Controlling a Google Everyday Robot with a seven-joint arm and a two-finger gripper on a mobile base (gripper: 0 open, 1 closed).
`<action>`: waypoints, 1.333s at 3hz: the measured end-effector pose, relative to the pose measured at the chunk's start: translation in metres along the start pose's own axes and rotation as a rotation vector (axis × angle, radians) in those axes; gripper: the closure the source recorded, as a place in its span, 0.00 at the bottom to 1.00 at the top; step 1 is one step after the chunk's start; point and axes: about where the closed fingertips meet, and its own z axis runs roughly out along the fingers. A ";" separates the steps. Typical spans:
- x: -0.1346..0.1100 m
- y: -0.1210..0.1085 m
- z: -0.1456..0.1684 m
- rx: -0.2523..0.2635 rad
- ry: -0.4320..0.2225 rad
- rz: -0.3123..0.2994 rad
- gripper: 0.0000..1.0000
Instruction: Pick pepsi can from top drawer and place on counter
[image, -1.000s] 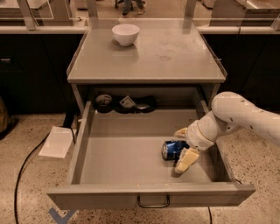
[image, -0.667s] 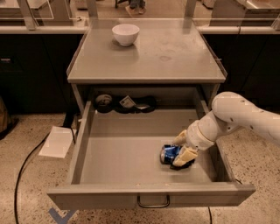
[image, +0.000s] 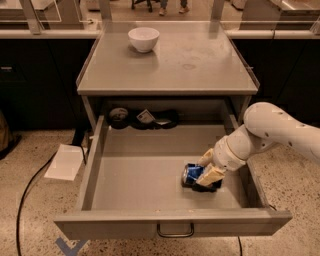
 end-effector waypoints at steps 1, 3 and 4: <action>-0.031 0.003 -0.034 -0.018 -0.029 0.002 1.00; -0.120 0.000 -0.136 -0.038 -0.080 -0.115 1.00; -0.161 -0.024 -0.190 0.034 -0.121 -0.179 1.00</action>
Offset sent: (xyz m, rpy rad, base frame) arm 0.0037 0.0356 0.1949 0.0810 0.0103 0.1382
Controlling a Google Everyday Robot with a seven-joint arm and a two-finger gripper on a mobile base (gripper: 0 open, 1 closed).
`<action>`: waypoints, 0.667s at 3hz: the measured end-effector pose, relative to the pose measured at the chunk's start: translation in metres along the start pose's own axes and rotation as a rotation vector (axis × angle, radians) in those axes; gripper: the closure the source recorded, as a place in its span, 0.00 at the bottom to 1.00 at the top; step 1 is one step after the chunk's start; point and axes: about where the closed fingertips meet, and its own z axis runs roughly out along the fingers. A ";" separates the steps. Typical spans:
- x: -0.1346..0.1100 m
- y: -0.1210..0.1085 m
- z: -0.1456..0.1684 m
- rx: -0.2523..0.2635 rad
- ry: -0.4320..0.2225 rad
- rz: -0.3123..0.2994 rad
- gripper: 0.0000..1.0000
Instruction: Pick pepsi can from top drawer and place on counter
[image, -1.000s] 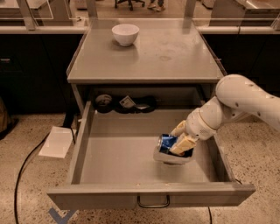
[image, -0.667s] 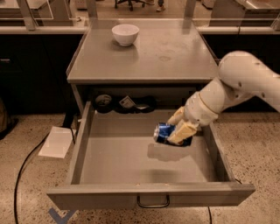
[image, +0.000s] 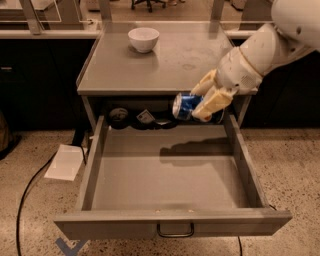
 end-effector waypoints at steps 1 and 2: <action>-0.025 -0.040 -0.037 0.114 -0.080 -0.061 1.00; -0.033 -0.046 -0.049 0.145 -0.090 -0.076 1.00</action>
Offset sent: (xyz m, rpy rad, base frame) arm 0.0315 -0.0022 0.0434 0.0725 -0.1133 -0.0113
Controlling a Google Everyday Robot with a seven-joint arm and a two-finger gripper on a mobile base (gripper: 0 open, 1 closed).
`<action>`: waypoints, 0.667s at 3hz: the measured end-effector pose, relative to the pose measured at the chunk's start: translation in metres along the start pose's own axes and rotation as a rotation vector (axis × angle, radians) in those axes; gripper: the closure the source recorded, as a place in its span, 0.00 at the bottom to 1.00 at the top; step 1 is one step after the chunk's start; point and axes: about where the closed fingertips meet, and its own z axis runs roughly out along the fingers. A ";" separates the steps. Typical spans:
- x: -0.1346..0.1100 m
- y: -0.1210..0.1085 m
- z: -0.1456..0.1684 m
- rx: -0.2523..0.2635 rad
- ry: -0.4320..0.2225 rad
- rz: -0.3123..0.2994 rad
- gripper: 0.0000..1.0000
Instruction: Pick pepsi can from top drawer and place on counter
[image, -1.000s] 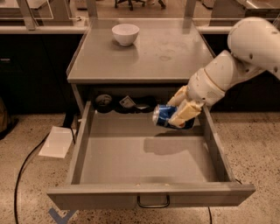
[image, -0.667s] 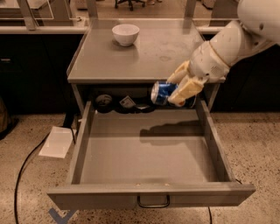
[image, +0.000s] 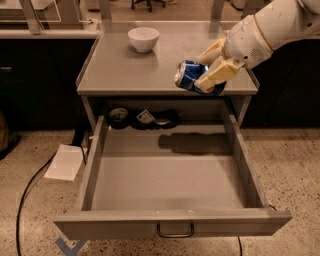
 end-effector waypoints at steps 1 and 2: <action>0.000 0.000 0.000 0.000 0.000 0.000 1.00; -0.002 -0.024 0.003 0.027 0.002 -0.031 1.00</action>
Offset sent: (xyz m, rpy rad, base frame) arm 0.0686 0.0006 0.0200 -0.0135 -0.1220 0.0029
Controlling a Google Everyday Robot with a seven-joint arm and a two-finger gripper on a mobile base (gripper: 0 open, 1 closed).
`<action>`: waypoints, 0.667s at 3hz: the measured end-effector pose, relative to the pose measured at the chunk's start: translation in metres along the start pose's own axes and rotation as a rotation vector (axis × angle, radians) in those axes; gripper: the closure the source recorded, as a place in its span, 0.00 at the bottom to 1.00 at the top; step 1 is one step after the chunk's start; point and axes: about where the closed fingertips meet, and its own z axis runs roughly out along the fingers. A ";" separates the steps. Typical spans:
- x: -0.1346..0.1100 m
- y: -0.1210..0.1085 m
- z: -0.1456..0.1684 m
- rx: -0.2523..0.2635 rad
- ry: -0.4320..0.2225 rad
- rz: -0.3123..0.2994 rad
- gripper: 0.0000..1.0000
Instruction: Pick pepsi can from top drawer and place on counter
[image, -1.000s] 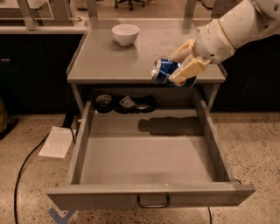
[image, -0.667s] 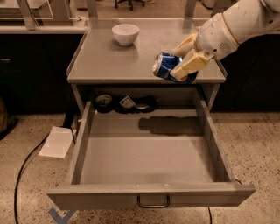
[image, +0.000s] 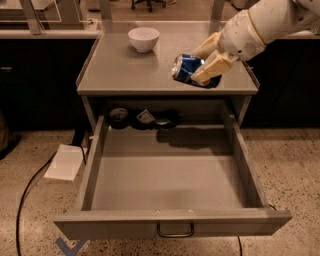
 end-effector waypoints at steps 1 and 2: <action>-0.008 -0.050 0.015 0.046 0.013 -0.089 1.00; -0.016 -0.091 0.035 0.072 0.015 -0.150 1.00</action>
Offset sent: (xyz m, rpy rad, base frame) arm 0.1626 0.0438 0.0346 -0.0512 -0.2378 0.0785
